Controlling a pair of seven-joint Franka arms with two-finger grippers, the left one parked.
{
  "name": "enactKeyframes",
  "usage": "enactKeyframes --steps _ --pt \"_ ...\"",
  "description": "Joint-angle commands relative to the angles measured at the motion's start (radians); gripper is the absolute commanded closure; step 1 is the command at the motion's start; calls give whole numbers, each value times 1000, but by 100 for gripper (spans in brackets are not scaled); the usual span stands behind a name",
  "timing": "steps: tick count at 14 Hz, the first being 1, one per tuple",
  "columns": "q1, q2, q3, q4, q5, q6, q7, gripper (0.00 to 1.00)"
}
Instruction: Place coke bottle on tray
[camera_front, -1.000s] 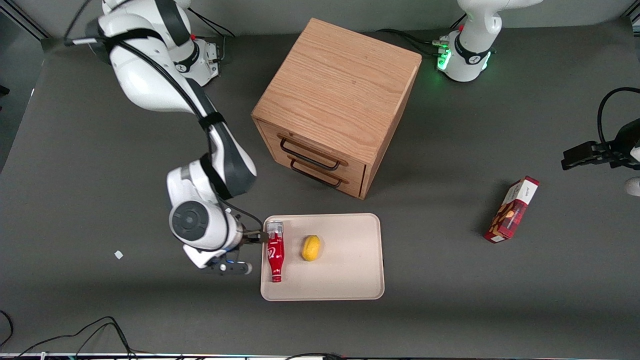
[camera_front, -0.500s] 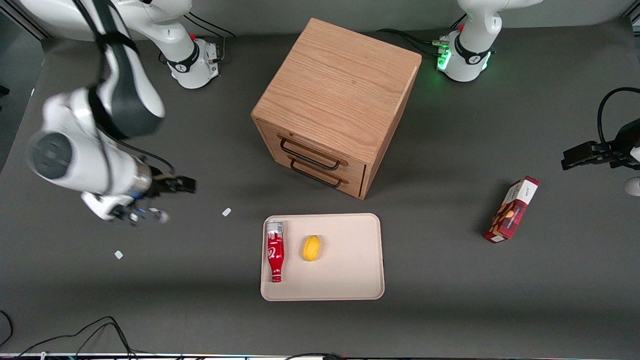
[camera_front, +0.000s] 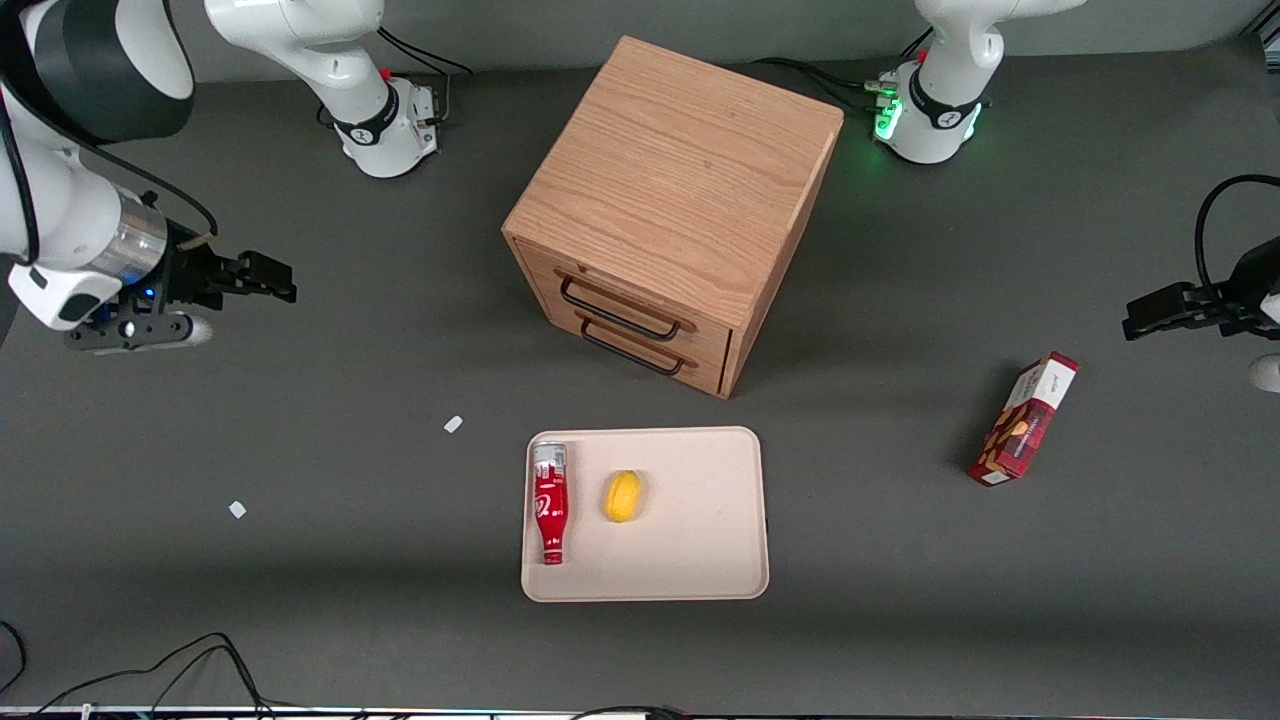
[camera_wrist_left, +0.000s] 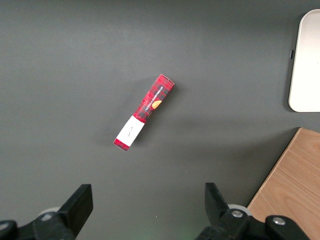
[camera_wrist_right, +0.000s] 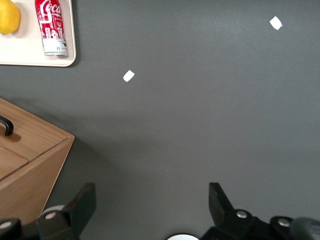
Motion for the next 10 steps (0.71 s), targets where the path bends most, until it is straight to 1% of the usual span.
enactKeyframes --steps 1,3,4,6,10 --pt "-33 -94 -1 -72 21 8 -47 0" --pt "56 -123 -108 -62 21 -8 -47 0" --pt "82 -135 -133 -45 18 -8 -46 0" --pt "113 -132 -138 -5 -5 -29 -35 0" --pt "83 -120 -129 10 -2 -34 -37 0"
